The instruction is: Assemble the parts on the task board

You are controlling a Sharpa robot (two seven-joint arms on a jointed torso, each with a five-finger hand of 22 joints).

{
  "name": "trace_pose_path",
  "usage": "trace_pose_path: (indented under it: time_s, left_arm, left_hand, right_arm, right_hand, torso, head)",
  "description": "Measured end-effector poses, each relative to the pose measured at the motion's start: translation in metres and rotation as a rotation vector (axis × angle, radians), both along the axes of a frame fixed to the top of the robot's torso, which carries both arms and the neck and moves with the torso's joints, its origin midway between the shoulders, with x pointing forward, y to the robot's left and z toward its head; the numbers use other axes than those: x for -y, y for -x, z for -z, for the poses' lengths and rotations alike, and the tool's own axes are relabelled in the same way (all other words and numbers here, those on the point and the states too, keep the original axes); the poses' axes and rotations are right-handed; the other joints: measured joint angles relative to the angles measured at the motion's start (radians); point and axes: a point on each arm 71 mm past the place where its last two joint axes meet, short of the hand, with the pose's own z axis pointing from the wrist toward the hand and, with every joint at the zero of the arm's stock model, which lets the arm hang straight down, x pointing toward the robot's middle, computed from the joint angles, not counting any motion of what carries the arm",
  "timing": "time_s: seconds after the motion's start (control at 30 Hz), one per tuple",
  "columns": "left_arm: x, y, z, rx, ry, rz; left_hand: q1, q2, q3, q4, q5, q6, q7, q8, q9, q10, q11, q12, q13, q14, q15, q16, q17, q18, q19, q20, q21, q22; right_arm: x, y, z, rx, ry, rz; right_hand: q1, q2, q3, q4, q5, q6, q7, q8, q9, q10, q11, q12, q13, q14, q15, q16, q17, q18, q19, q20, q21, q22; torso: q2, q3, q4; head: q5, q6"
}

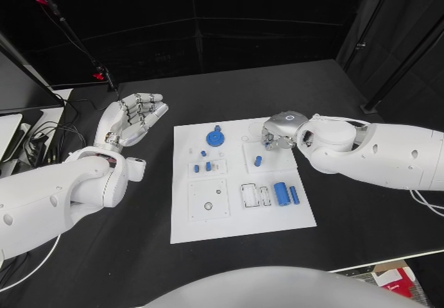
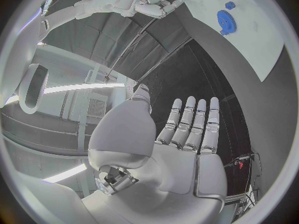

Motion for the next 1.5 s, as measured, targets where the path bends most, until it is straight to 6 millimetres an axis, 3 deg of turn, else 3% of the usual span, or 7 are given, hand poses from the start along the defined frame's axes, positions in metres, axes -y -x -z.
trace_pose_path:
  time_s: [1.0,1.3,1.5]
  left_arm:
    - [-0.001,-0.001,0.0,0.0,-0.002,-0.004]
    - [-0.002,-0.001,0.0,0.0,-0.002,-0.005]
    - [-0.002,-0.002,0.001,0.0,-0.003,-0.006]
  left_hand:
    - [0.009,0.009,-0.008,-0.003,0.015,-0.007,0.0,0.008,-0.004,0.0,0.0,0.009,-0.002,0.0,0.0,0.011,-0.009,0.0,0.004,0.004,0.0,-0.006]
    - [0.009,0.009,-0.008,-0.003,0.015,-0.007,0.0,0.008,-0.004,0.0,0.0,0.009,-0.002,0.0,0.0,0.011,-0.009,0.0,0.004,0.004,0.0,-0.006]
    - [0.009,0.009,-0.008,-0.003,0.02,-0.007,0.0,0.008,-0.004,0.0,0.0,0.013,-0.002,0.0,0.0,0.011,-0.011,0.0,0.004,0.004,0.0,-0.006]
  right_arm:
    - [0.009,0.013,-0.012,0.094,-0.086,-0.025]
    - [0.008,0.021,-0.019,0.122,-0.134,-0.047]
    - [-0.003,0.026,-0.025,0.14,-0.185,-0.085]
  right_hand:
    - [0.0,0.0,0.005,0.001,0.0,0.009,0.005,-0.001,0.001,0.003,0.004,-0.02,0.0,0.0,0.0,0.0,0.0,0.0,0.0,0.0,0.004,0.0]
    - [0.0,0.0,0.007,0.004,0.0,0.012,0.008,-0.002,0.0,0.007,0.007,-0.025,0.0,0.0,0.0,0.0,0.0,0.0,0.0,0.0,0.004,0.0]
    - [0.0,0.0,0.007,0.004,0.0,0.012,0.008,-0.003,-0.001,0.007,0.007,-0.029,0.0,0.0,0.0,0.0,0.0,0.0,0.0,0.0,0.004,0.0]
  torso:
    - [-0.001,0.0,-0.0009]
    - [-0.001,-0.0001,-0.0006]
    - [-0.001,-0.0004,0.0001]
  head:
    - [0.002,0.004]
    - [0.009,0.005]
    - [0.016,0.002]
